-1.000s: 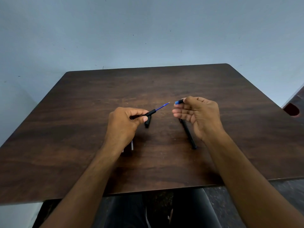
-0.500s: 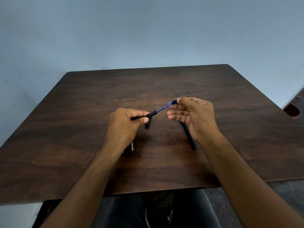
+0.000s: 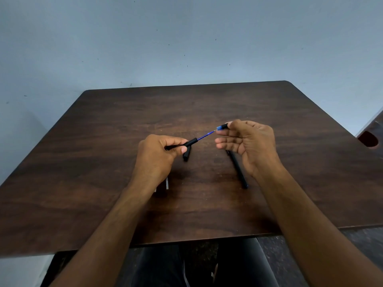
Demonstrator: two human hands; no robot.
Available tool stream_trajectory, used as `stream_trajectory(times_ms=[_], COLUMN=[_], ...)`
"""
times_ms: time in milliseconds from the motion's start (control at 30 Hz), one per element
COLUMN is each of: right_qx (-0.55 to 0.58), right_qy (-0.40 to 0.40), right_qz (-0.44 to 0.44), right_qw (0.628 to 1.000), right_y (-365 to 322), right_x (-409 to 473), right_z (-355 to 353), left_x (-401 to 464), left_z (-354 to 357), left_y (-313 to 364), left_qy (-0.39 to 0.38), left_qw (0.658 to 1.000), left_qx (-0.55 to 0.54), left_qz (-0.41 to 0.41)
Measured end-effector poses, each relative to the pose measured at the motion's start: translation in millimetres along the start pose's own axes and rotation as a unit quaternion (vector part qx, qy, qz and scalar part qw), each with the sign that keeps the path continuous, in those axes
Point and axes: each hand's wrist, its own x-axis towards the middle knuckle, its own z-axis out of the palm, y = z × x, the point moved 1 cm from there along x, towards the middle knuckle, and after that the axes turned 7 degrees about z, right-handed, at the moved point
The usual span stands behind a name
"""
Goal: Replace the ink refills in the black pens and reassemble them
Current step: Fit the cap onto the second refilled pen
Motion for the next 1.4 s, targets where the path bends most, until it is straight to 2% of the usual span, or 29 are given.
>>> stream_trajectory(times_ms=[467,1133,1400], right_qx=[-0.015,-0.042,-0.054], right_qy=[-0.024,-0.035,-0.071], right_qz=[0.020,0.000,0.015], right_qw=[0.999,0.999,0.996], right_y=[7,14,22], right_x=[0,2,1], right_z=[4,2,10], left_x=[0,0,2], left_z=[1,2,5], left_y=[5,2,5], left_qy=[-0.008,-0.006,-0.006], left_qw=[1.000,1.000,1.000], left_qx=[0.022,0.014,0.018], left_qz=[0.005,0.012,0.023])
